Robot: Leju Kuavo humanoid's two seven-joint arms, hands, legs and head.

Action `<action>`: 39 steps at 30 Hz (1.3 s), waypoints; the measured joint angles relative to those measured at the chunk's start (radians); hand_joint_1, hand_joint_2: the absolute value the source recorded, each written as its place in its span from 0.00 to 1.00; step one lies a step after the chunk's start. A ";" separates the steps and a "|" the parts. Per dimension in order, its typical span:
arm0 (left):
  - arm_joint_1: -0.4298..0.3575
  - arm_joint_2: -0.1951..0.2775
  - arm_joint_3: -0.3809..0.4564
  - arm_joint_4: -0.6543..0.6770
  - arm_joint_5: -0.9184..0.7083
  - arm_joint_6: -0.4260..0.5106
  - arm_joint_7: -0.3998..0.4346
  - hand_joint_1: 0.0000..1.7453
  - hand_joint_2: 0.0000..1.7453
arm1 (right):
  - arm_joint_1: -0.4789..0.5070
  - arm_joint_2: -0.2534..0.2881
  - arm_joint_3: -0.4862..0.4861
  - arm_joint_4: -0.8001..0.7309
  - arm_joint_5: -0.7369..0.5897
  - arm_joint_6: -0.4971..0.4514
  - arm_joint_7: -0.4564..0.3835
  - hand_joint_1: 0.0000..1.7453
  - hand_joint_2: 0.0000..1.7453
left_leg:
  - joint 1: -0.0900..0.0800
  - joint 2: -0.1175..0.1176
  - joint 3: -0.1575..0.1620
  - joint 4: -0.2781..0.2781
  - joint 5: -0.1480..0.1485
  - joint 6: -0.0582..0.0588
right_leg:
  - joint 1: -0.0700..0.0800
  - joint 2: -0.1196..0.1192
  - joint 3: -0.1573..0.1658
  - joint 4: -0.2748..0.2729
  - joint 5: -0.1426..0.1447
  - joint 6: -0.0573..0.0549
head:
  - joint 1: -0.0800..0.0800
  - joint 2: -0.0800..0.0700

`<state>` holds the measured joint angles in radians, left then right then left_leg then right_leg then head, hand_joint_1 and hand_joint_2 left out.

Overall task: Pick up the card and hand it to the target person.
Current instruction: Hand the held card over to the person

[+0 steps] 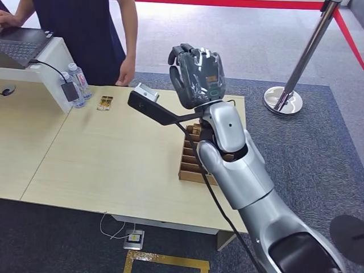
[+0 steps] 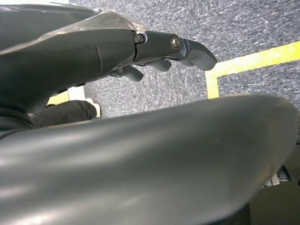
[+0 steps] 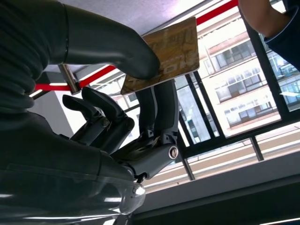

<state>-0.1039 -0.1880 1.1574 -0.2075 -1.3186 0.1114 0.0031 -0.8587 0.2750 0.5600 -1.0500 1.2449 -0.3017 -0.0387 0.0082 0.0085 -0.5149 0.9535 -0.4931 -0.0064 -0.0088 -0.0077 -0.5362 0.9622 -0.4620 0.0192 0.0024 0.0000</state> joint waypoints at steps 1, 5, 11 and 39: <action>0.000 0.000 0.000 0.000 -0.002 0.002 0.002 0.00 0.00 | -0.006 0.005 0.000 0.017 0.001 -0.010 -0.003 1.00 1.00 | 0.000 0.000 0.000 0.000 0.000 0.000 | 0.000 0.000 0.000 0.000 0.000 0.000 | 0.000 0.000; -0.001 -0.002 0.000 0.000 -0.006 0.010 0.011 0.00 0.00 | -0.021 0.029 -0.002 0.074 0.005 -0.039 -0.015 1.00 1.00 | 0.000 0.000 0.000 0.000 0.000 0.000 | 0.000 0.000 0.000 0.000 0.000 0.000 | 0.000 0.000; -0.002 -0.008 0.000 0.000 -0.008 0.018 0.015 0.00 0.00 | -0.045 0.062 -0.001 0.151 0.003 -0.056 -0.021 1.00 1.00 | 0.000 0.000 0.000 0.000 0.000 0.000 | 0.000 0.000 0.000 0.000 0.000 0.000 | 0.000 0.000; -0.004 -0.016 -0.005 0.004 -0.029 0.016 0.021 0.00 0.00 | -0.089 0.084 0.001 0.304 -0.065 -0.073 0.020 0.00 1.00 | 0.000 0.000 0.000 0.000 0.000 0.000 | 0.000 0.000 0.000 0.000 0.000 0.000 | 0.000 0.000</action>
<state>-0.1082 -0.2041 1.1528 -0.2032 -1.3471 0.1277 0.0238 -0.9482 0.3590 0.5607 -0.7459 1.1803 -0.3750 -0.0191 0.0084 0.0084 -0.5148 0.9535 -0.4931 -0.0065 -0.0085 -0.0077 -0.5363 0.9622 -0.4621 0.0190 0.0025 0.0000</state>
